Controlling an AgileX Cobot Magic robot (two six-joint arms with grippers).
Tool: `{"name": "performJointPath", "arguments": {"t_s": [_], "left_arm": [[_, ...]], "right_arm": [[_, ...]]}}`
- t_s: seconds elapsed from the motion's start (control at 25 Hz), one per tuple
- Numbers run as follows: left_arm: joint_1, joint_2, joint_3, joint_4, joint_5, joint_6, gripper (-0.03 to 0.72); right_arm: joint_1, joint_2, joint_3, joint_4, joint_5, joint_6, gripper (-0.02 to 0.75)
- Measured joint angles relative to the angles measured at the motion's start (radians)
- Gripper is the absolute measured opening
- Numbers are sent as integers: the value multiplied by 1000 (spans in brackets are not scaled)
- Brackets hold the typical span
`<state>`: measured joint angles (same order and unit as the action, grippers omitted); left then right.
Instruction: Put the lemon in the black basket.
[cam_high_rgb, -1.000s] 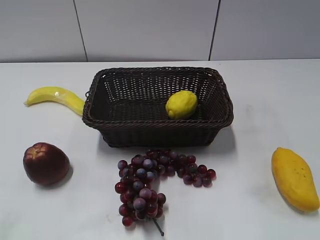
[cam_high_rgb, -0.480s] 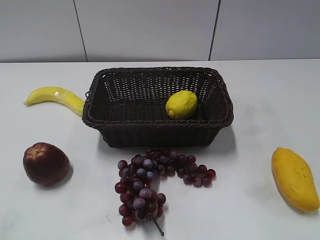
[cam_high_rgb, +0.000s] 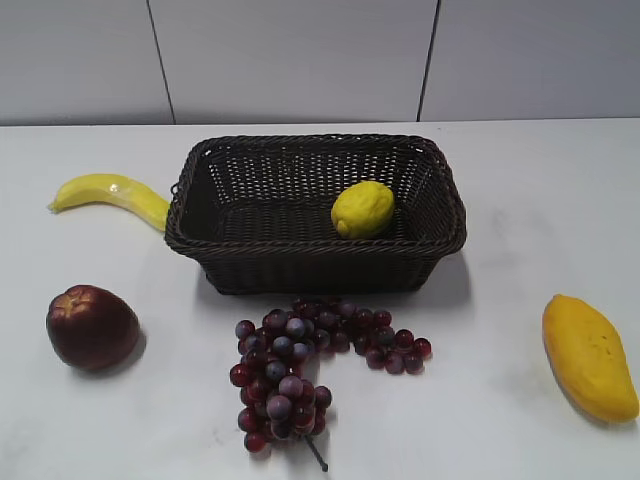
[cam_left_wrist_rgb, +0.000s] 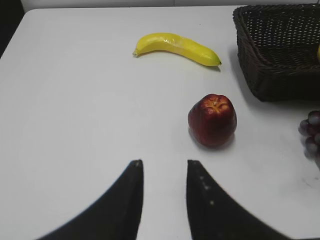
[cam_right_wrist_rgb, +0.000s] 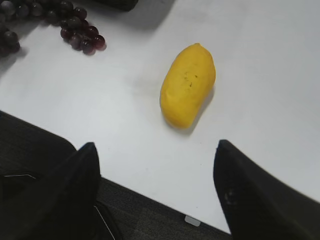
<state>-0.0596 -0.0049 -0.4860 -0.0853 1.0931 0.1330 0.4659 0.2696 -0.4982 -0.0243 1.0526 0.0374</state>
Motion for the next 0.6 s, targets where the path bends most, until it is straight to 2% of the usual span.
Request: {"name": "performJointPath", "arguments": {"t_s": [0.12,0.32,0.6], "left_arm": [[0,0,0,0,0,0,235],[0,0,0,0,0,0,235],[0,0,0,0,0,0,235]], "right_arm": [[-48,0,0,0,-1,0,577],[-225,-35,0,0,-2,0,577],[-401,-223,0,0,-3,1,577]]}}
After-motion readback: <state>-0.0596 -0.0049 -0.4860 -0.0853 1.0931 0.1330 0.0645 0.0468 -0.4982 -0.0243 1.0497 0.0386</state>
